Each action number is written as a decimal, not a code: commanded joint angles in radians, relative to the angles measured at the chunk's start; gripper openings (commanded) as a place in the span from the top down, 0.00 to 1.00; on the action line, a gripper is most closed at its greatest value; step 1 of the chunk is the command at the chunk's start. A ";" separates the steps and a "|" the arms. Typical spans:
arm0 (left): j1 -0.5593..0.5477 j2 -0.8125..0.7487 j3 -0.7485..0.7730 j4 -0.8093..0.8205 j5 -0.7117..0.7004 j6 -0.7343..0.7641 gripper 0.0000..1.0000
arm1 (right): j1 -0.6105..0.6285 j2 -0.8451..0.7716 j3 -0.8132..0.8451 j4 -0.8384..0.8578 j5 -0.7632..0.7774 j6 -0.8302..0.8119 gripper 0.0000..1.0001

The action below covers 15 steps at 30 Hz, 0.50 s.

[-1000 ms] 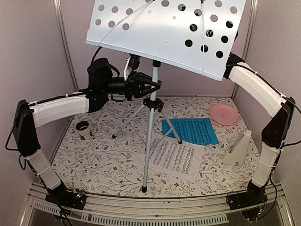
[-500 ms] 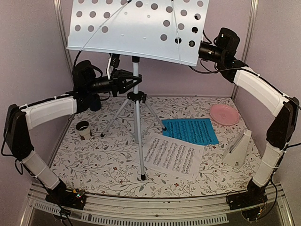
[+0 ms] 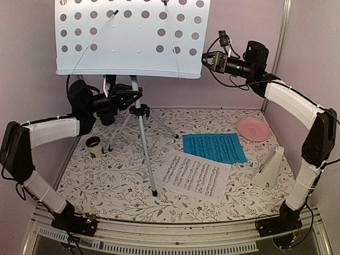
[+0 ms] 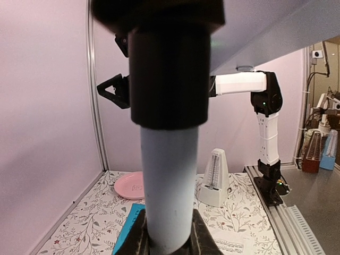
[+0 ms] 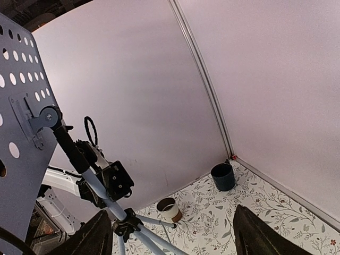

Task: Set up the instrument practice props

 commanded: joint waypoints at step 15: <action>0.057 0.006 -0.100 0.384 -0.022 -0.121 1.00 | -0.043 -0.088 -0.120 0.003 0.023 -0.018 0.20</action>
